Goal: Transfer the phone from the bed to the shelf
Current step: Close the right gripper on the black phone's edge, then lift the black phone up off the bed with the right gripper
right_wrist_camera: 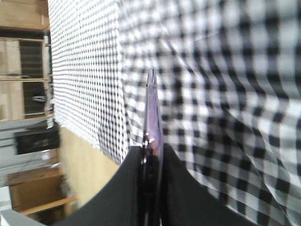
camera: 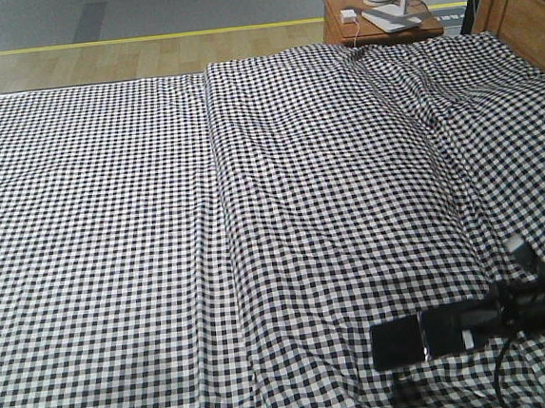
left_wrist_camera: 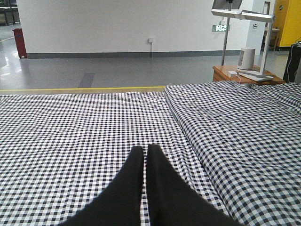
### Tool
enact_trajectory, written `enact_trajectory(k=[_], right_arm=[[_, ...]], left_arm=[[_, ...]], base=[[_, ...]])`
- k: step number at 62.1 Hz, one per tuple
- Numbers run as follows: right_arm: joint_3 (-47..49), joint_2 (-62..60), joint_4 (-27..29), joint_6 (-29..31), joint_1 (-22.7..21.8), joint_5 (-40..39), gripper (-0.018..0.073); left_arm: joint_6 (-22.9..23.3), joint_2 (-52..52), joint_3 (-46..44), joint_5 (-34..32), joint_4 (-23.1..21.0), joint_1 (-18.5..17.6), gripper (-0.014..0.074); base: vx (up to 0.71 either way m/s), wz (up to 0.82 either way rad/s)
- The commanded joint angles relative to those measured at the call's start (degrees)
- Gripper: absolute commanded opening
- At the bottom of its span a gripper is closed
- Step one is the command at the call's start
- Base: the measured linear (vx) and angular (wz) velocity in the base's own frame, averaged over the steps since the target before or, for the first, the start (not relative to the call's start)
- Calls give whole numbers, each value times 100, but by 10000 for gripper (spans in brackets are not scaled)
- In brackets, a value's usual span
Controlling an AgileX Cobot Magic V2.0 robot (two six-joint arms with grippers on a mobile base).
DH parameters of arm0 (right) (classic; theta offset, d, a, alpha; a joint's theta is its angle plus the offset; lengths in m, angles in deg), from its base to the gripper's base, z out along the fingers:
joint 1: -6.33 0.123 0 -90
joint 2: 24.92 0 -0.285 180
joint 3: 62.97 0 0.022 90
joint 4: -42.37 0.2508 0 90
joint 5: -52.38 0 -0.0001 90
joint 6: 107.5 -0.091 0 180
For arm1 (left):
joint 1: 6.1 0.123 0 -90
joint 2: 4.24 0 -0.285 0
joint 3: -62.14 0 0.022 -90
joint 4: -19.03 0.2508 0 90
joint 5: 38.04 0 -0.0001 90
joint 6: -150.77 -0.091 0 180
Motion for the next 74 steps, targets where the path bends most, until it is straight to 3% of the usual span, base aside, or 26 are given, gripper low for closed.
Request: enact_trajectory(k=[1,14,24,43,63,74], right_arm=[[-126,-966,105,16,-1,932,-3],[-259,-2376,33,-531,32,932,-3],[-259,-3519,64,-568,285,928,-3],[-259,-4936,242,-801,1560,926,-3],[-259,-5297,608,-820,2962,922,-3],[-259,-5354,631,-824,3518,922,-3]], left_arm=[[33,-77,-122,-415,-52,-20,1],[33,-77,-122,-415,-52,-20,1],[33,-77,-122,-415,-52,-20,1],[33,-77,-122,-415,-52,-20,1],[33,-77,-122,-415,-52,-20,1],[33,-77,-122,-415,-52,-20,1]], base=[[0,0],[0,0],[0,0],[0,0],[0,0],[0,0]])
